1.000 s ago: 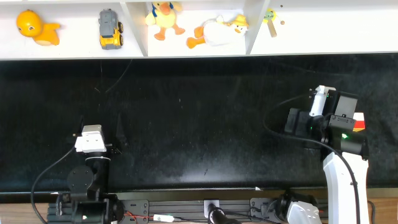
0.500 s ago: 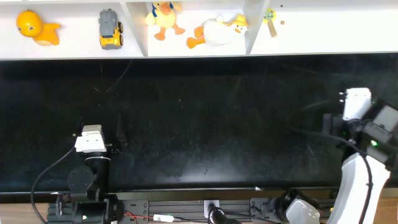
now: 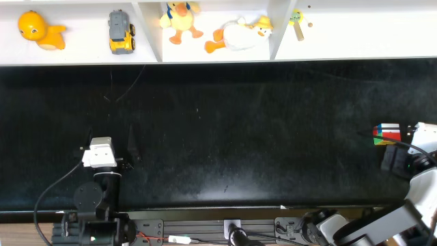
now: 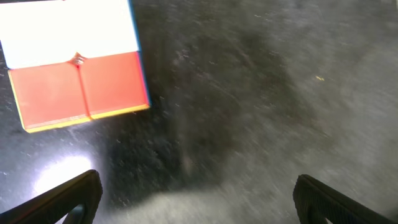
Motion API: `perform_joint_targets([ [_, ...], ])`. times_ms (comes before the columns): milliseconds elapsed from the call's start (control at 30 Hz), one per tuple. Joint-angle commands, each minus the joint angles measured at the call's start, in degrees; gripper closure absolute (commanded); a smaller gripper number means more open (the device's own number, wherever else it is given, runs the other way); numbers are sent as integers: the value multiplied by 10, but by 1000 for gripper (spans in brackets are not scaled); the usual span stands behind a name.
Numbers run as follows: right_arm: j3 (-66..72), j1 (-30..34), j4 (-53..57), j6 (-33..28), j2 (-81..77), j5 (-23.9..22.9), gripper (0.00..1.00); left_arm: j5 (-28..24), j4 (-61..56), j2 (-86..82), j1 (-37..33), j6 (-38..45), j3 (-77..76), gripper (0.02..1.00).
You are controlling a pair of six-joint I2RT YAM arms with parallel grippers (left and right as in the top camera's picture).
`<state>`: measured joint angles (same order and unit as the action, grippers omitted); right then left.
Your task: Store Toys
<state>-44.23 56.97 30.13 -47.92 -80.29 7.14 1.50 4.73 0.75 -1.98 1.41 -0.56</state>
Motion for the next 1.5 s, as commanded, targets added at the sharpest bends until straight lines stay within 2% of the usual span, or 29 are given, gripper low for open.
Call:
perform_joint_targets([
  [33,0,-3,-8,-13,-27,107,5,-4,1,-6,1,-4,1,20],
  [100,0,-13,-6,1,-30,126,7,-3,1,-6,1,-4,1,20],
  [500,0,-47,-63,48,-52,135,5,-3,1,-6,1,-4,1,20],
  [767,0,-62,-65,103,-71,147,5,-4,1,-6,1,-4,1,20],
  [800,0,-63,-67,110,-71,147,23,-3,1,-6,1,-4,1,20],
  [1000,0,-64,-68,134,-71,139,338,-3,1,-6,1,-4,1,20],
  [1067,0,-64,-65,137,-71,138,338,-3,1,-6,1,-4,1,20],
  [1167,0,-64,-64,141,-70,138,446,-3,1,-6,1,-4,1,20],
  [1233,0,-64,-64,152,-65,138,476,-3,1,-6,1,-4,1,20],
  [1400,-6,-88,-63,189,-27,138,498,-3,1,-6,1,-4,1,20],
  [1500,-31,-123,-62,229,-10,138,503,-3,1,-6,1,-4,1,20],
])
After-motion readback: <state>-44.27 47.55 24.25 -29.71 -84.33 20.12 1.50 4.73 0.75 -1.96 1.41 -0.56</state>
